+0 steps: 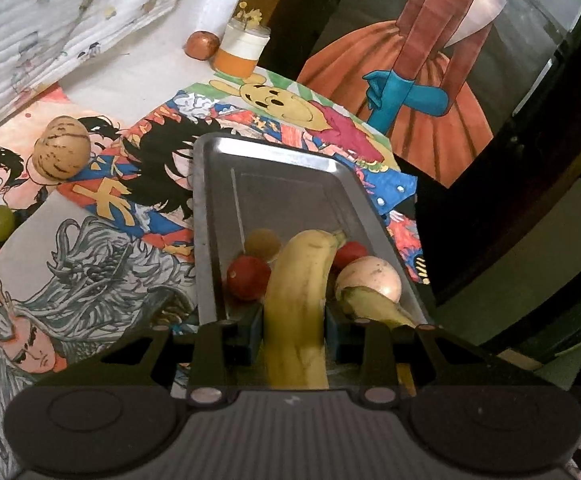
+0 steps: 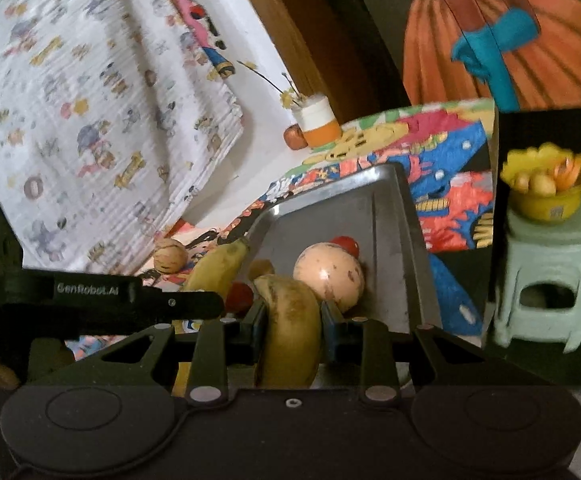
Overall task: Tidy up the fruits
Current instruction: 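Carry both bananas up and over the metal tray, then lower both bananas into the tray and open both tools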
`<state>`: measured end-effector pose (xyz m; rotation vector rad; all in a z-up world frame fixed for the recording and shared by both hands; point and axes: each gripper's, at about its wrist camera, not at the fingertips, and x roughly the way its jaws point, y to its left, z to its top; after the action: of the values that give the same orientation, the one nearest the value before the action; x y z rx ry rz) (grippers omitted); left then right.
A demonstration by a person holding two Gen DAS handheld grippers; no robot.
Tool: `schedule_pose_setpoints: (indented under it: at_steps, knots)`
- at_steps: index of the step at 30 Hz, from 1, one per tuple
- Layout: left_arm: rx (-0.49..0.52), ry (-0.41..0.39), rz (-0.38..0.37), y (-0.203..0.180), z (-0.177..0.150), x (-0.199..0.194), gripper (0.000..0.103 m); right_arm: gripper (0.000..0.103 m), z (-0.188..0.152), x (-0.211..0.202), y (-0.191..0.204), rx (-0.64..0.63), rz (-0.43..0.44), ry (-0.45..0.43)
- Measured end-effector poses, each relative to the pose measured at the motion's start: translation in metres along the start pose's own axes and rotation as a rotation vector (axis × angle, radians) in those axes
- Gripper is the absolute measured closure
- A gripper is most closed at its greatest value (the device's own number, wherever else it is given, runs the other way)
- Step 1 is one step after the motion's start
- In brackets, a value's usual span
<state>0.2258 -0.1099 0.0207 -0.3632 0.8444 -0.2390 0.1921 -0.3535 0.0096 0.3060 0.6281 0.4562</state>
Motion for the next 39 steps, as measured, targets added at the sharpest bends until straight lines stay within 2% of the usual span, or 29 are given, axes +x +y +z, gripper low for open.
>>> schedule_pose_setpoints:
  at_steps: [5,14,19,22,29,32,34,39]
  knots:
    - [0.013,-0.006,0.007,-0.002,-0.002,0.003,0.068,0.071,-0.007,0.000,0.012,-0.112,-0.048,-0.034]
    - [0.018,-0.034,0.018,-0.003,-0.004,0.007,0.068,0.070,-0.017,0.001,0.025,-0.192,-0.090,-0.050]
    - [-0.001,-0.044,0.005,0.001,-0.004,0.007,0.067,0.066,-0.019,0.002,0.029,-0.194,-0.091,-0.046]
    - [-0.005,-0.044,-0.010,0.001,-0.004,0.006,0.062,0.063,-0.020,0.001,0.030,-0.188,-0.091,-0.043]
    - [-0.010,-0.052,-0.027,0.001,-0.008,0.000,0.061,0.059,-0.022,-0.007,0.035,-0.190,-0.114,-0.057]
    - [-0.006,-0.064,-0.030,0.000,-0.009,-0.006,0.060,0.053,-0.022,-0.013,0.036,-0.179,-0.119,-0.070]
    - [-0.005,-0.073,-0.035,0.000,-0.009,-0.010,0.055,0.045,-0.021,-0.017,0.037,-0.168,-0.120,-0.081]
    - [0.005,-0.112,-0.031,-0.001,-0.012,-0.025,0.043,0.035,-0.019,-0.029,0.043,-0.156,-0.123,-0.109]
